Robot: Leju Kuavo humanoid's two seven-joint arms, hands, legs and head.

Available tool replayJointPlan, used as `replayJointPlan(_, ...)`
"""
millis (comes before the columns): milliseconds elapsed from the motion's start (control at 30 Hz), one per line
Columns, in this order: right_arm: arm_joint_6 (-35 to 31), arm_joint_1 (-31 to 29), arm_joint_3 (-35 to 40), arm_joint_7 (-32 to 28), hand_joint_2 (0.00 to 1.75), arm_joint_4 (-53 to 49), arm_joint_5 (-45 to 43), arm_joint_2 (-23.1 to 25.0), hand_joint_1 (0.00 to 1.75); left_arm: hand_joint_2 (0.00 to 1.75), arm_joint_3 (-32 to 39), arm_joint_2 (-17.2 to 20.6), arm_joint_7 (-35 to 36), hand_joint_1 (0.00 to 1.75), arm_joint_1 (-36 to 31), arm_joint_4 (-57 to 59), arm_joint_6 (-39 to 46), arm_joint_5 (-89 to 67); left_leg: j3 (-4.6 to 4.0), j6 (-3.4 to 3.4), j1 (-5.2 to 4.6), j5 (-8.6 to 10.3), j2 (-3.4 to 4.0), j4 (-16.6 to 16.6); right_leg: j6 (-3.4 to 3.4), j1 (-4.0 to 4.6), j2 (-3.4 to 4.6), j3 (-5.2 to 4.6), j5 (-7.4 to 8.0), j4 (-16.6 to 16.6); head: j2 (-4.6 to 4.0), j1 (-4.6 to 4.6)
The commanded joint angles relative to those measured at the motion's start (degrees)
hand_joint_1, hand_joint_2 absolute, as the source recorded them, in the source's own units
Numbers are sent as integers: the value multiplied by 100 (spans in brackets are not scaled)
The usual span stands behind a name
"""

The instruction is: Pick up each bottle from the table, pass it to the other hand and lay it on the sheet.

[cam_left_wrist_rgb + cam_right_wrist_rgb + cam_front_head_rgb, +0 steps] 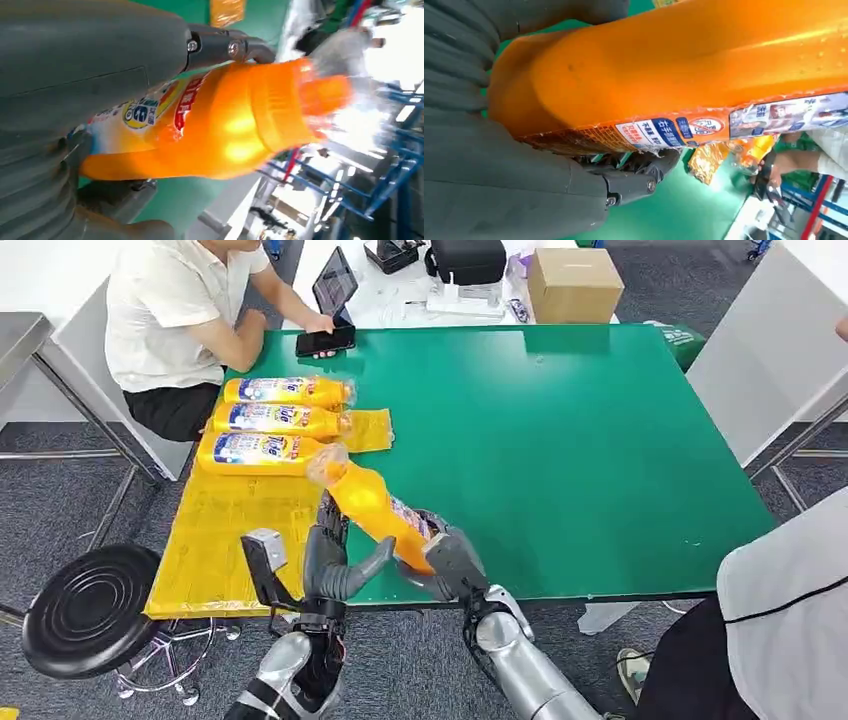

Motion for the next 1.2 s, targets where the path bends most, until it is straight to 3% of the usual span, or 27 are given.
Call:
replayJointPlan(33, -107, -26, 554, -660, 175, -116, -128, -36, 175, 175, 304, -159, 452, 0, -702, 1731, 111, 896, 4, -12, 12, 6, 1, -3, -17, 14, -8, 7, 7, -9, 0, -2)
replayJointPlan(67, -180, -21, 590, -674, 175, -134, -79, -53, 175, 175, 317, -152, 464, 0, -730, 1755, 48, 982, 5, -9, 9, 4, -4, -3, -13, 10, -9, 8, 4, -7, 0, 0)
replayJointPlan(133, -37, -25, 624, -813, 175, -132, -213, -37, 175, 175, 503, -121, 1208, 0, -754, 1829, -594, 1886, 2, -8, 9, 4, 3, -2, -11, 10, -4, 2, 5, -7, 0, -4)
replayJointPlan(167, 235, -34, 600, -929, 175, -94, -449, 1, 175, 175, 444, -45, 1159, 0, -816, 1884, -720, 2036, 2, -11, 13, 5, 0, -1, -14, 14, -9, 3, 6, -8, 0, 0)
replayJointPlan(300, 327, -10, 600, -1009, 175, -44, -576, -8, 175, 175, 410, 4, 1038, 0, -884, 1784, -823, 2271, -5, -6, 9, 6, 8, 0, -11, 10, -3, -1, 7, -4, 0, 0)
replayJointPlan(433, 319, 114, 537, -1063, 175, -15, -655, -88, 175, 175, 452, 121, 786, 0, -611, 736, -898, 2367, -10, -7, 7, 7, -4, 0, -12, 8, -13, -4, 4, -1, 0, 0)
replayJointPlan(600, 356, 142, 509, -1066, 175, -23, -674, -83, 175, 175, 498, 151, 713, 2, -477, 429, -1018, 2443, -6, -7, 6, 5, -4, -1, -12, 6, -13, -1, 2, -3, 0, -2)
replayJointPlan(633, 382, 170, 478, -1061, 175, -23, -697, -88, 175, 175, 520, 159, 592, 126, -416, 235, -1083, 2400, -7, -5, 5, 5, -4, 0, -9, 6, -12, -3, 2, -1, 0, 0)
replayJointPlan(667, 402, 189, 464, -1060, 175, -14, -709, -97, 175, 175, 524, 162, 522, 175, -363, 34, -1152, 2361, -9, -3, 3, 5, -4, 1, -7, 4, -11, -5, 1, 0, 0, -2)
replayJointPlan(767, 416, 174, 426, -1056, 175, 118, -673, -73, 175, 175, 572, 114, 417, 175, -186, -477, -1096, 2168, -11, -3, 5, 4, 2, 3, -7, 5, -10, -8, 2, 0, 0, -2)
replayJointPlan(1033, 321, 175, 529, -998, 175, 214, -447, -95, 175, 175, 494, 114, -6, 175, -194, -348, -827, 1492, -7, -5, 8, 8, -9, 1, -10, 9, -20, -1, 2, -5, 0, 0)
replayJointPlan(1200, 295, 152, 574, -1030, 175, 268, -344, -44, 175, 175, 598, 75, 277, 175, -138, -265, -1178, 1804, -3, -6, 8, 8, -10, -3, -12, 9, -20, 2, 2, -8, 0, 0)
